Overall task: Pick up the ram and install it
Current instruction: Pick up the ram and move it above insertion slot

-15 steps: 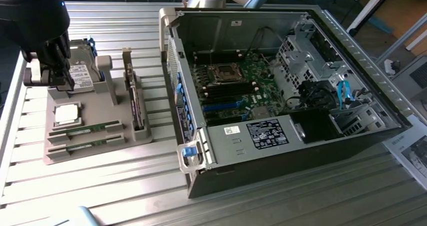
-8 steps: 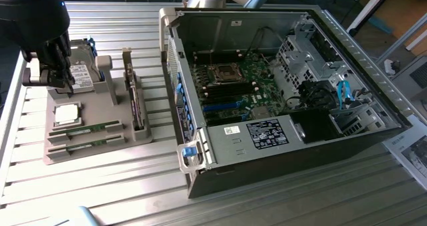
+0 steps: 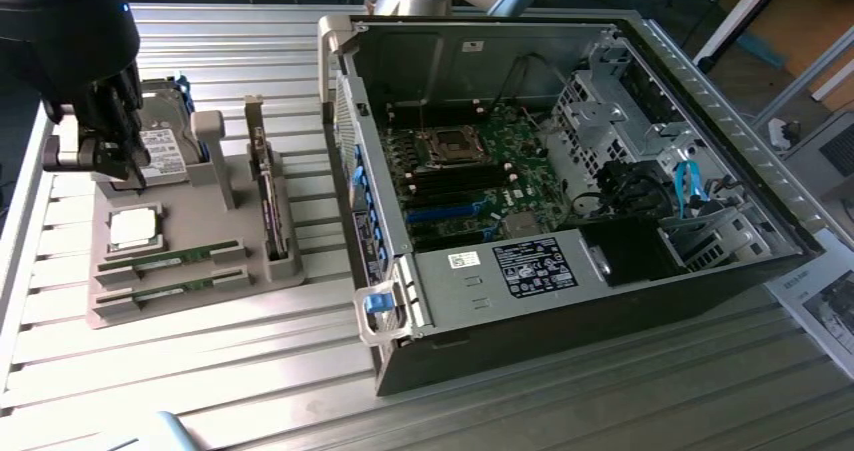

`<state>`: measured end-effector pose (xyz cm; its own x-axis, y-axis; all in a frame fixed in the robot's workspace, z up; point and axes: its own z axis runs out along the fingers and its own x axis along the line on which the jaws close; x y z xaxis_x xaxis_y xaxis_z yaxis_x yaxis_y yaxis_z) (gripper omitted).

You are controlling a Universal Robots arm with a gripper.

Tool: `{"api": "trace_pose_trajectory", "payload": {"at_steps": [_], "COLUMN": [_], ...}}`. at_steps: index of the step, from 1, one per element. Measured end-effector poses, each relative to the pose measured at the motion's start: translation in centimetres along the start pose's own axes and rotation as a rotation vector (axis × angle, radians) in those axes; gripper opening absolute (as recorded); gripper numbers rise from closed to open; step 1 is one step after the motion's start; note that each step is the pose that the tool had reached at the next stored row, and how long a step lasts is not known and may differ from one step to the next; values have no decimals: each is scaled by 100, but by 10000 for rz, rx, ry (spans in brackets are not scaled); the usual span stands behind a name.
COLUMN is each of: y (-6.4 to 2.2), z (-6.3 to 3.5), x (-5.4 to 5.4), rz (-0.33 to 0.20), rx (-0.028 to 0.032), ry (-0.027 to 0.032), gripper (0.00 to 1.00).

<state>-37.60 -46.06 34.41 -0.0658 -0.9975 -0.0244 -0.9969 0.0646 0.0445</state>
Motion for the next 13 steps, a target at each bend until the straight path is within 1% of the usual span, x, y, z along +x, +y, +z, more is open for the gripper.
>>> {"api": "trace_pose_trajectory", "payload": {"at_steps": [13], "y": [-5], "z": [46], "x": [50], "rz": [2], "rx": [-1], "ry": [4], "gripper": [31]}}
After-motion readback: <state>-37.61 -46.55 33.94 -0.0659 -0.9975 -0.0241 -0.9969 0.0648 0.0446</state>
